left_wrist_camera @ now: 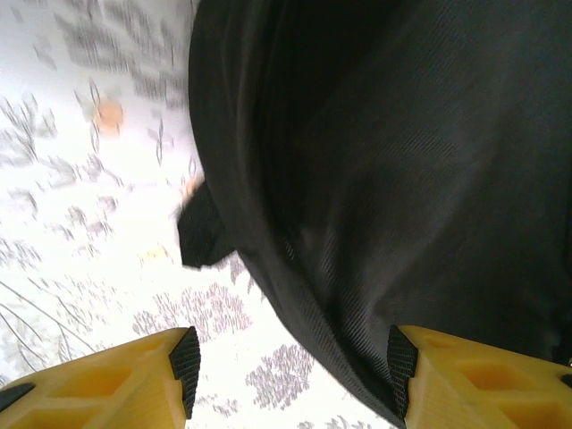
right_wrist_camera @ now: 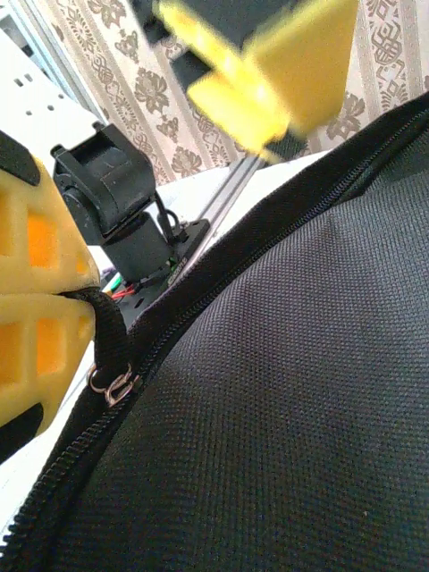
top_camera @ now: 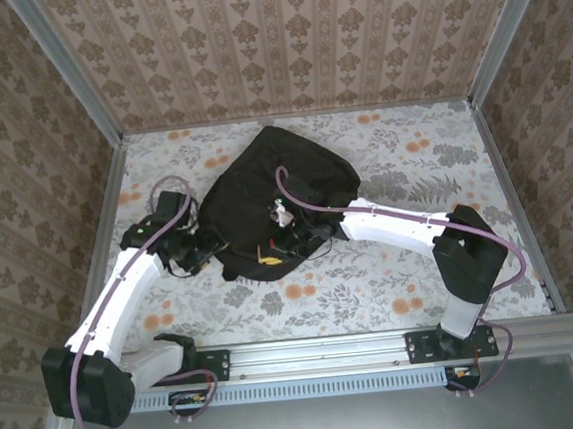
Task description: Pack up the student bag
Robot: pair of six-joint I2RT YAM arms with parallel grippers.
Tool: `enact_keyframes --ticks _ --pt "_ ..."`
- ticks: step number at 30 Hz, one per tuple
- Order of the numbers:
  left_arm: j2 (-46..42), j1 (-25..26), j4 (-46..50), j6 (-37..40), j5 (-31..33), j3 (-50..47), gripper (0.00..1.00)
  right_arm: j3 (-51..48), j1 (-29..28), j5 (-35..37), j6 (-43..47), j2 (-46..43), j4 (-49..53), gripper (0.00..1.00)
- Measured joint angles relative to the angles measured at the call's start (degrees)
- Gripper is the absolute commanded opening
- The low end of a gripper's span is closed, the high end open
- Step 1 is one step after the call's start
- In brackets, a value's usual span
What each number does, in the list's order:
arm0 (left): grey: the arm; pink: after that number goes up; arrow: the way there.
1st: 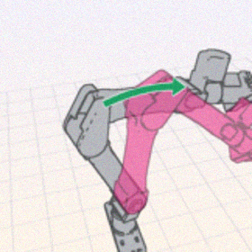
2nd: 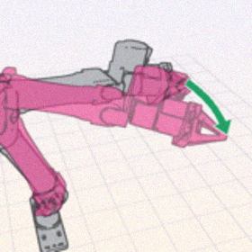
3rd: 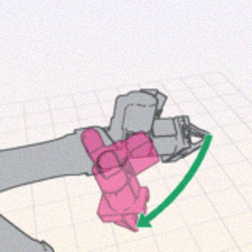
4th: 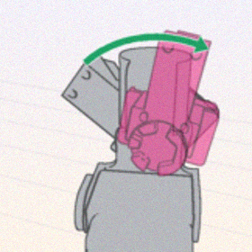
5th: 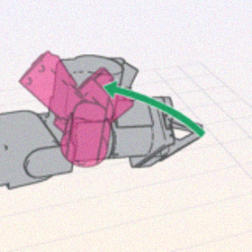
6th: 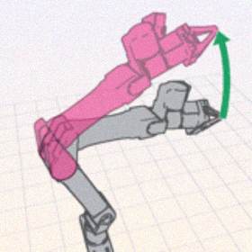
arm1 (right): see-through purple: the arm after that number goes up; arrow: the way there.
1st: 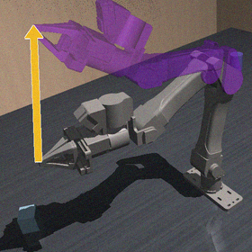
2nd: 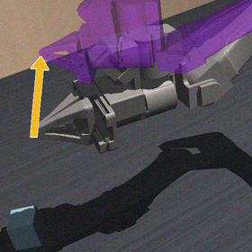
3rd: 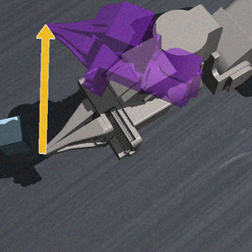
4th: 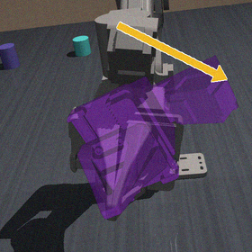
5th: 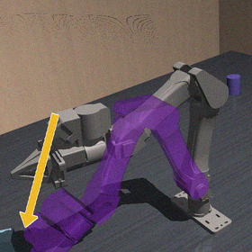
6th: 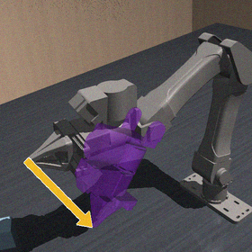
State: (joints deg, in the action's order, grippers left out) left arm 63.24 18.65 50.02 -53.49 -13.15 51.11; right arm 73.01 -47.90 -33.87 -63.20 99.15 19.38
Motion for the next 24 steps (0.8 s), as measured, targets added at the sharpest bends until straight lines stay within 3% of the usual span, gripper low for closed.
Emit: enact_keyframes --ticks 7,13,17,24 --pt "3.3 2.8 -3.6 -5.3 -1.7 -0.9 0.54 0.0 -0.2 -0.6 -1.3 0.0 -2.2 0.0" --pt "4.1 3.5 -5.3 -7.2 -1.6 -1.5 0.18 -0.3 -0.4 -0.6 -1.3 0.0 -2.5 0.0" --pt "2.8 3.5 -5.2 -8.0 -1.2 -2.0 0.01 -0.3 -0.4 -0.6 -0.9 0.0 -2.5 0.0" --pt "1.8 3.5 -4.4 -8.2 -0.1 -2.1 0.0 -0.3 -0.3 -0.1 1.9 -0.1 -0.3 0.0"
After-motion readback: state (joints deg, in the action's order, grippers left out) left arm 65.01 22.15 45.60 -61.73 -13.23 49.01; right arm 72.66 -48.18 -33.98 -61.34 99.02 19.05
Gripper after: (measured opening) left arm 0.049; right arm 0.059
